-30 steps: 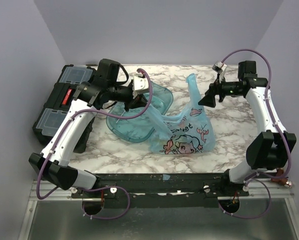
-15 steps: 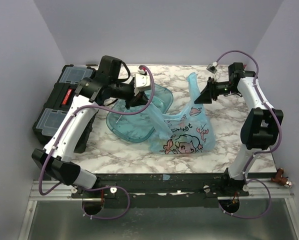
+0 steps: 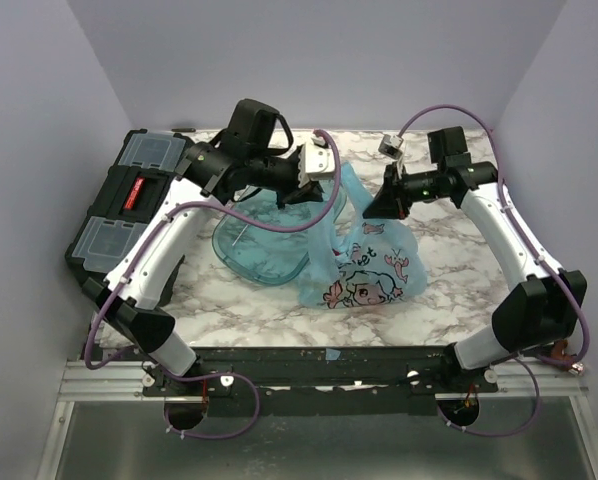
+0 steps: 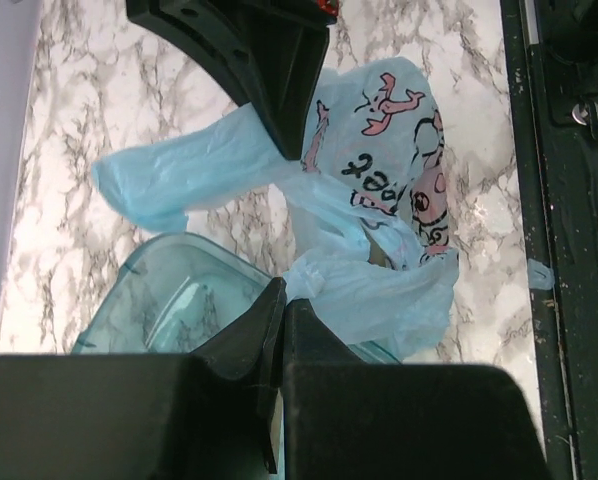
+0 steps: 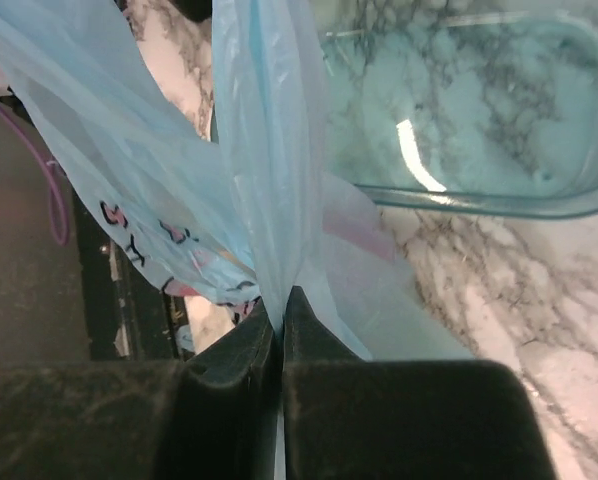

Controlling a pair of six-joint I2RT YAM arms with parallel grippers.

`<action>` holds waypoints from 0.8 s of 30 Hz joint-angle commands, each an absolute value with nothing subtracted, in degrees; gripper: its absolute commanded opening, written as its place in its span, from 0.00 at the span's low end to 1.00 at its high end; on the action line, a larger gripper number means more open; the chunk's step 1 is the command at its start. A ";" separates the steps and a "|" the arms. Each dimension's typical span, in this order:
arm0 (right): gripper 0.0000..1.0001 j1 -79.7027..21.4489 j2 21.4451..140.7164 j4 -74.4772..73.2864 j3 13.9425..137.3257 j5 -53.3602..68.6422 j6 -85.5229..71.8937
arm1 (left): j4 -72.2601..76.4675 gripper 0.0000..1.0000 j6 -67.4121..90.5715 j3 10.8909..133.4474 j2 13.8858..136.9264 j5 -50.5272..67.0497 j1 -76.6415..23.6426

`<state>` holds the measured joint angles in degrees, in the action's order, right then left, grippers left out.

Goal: Place the fake fruits into the plastic bag and tie a complex knot

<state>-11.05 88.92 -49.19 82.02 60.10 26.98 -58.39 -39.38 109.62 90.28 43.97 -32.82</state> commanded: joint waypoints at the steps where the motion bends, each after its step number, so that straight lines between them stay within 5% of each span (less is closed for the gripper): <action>1: 0.10 -12.31 87.28 -44.94 82.82 55.87 23.23 | -52.30 0.00 -38.41 109.99 91.87 41.70 -36.58; 12: 0.15 -16.95 86.54 -46.85 84.19 55.37 22.73 | -45.18 0.00 -38.99 109.07 94.93 41.41 -42.18; 17: 0.46 -17.31 84.50 -50.00 83.50 58.89 27.00 | -43.50 0.00 -37.62 110.33 97.33 38.83 -42.28; 24: 0.63 -17.49 82.73 -52.17 82.78 60.67 30.70 | -42.44 0.00 -41.48 107.14 96.32 41.84 -42.29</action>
